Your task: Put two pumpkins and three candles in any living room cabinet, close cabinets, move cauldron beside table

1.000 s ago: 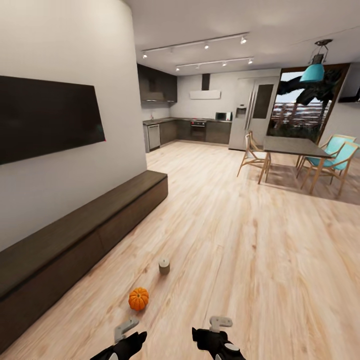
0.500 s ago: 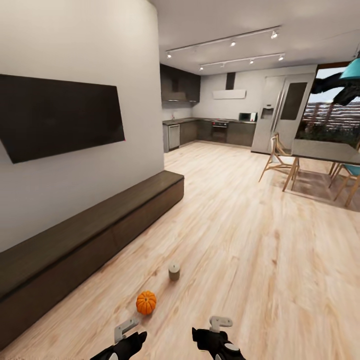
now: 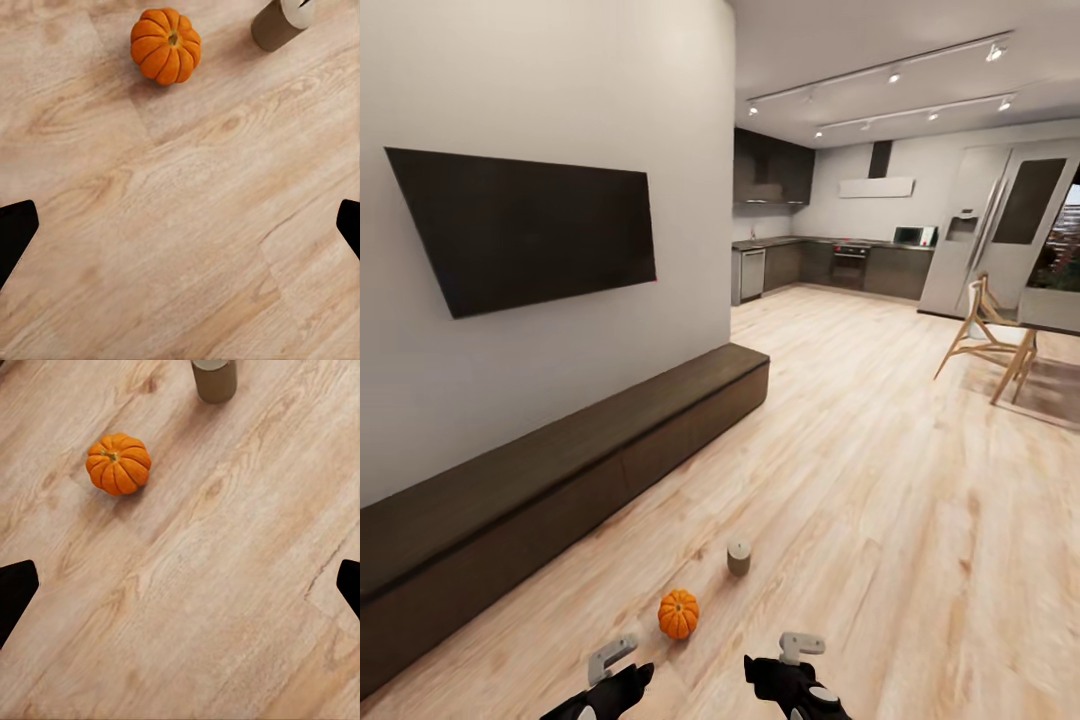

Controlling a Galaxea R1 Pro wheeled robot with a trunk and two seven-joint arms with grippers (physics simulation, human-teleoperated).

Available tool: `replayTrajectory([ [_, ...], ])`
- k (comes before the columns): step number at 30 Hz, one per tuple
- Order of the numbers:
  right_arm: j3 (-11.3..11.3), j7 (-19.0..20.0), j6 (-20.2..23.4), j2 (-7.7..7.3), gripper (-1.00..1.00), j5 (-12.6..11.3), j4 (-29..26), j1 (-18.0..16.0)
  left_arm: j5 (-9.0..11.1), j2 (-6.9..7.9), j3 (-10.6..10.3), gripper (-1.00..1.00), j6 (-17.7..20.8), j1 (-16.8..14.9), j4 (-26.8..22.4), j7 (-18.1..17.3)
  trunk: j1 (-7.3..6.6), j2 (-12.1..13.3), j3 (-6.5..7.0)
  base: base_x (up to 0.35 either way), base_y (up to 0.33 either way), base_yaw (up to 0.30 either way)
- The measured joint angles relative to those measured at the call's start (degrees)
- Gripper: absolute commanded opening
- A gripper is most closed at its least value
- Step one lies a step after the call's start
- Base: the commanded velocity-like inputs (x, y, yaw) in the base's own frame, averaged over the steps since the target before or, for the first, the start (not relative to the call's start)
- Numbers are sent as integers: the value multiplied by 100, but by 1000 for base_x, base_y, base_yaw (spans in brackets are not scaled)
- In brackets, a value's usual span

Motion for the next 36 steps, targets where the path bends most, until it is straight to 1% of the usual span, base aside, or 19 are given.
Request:
replayTrajectory([
  [36,0,-8,11,0,100,-1,0,0,-3,-3,0,100,3,0,0,-3,1,0,0,1,0,289],
])
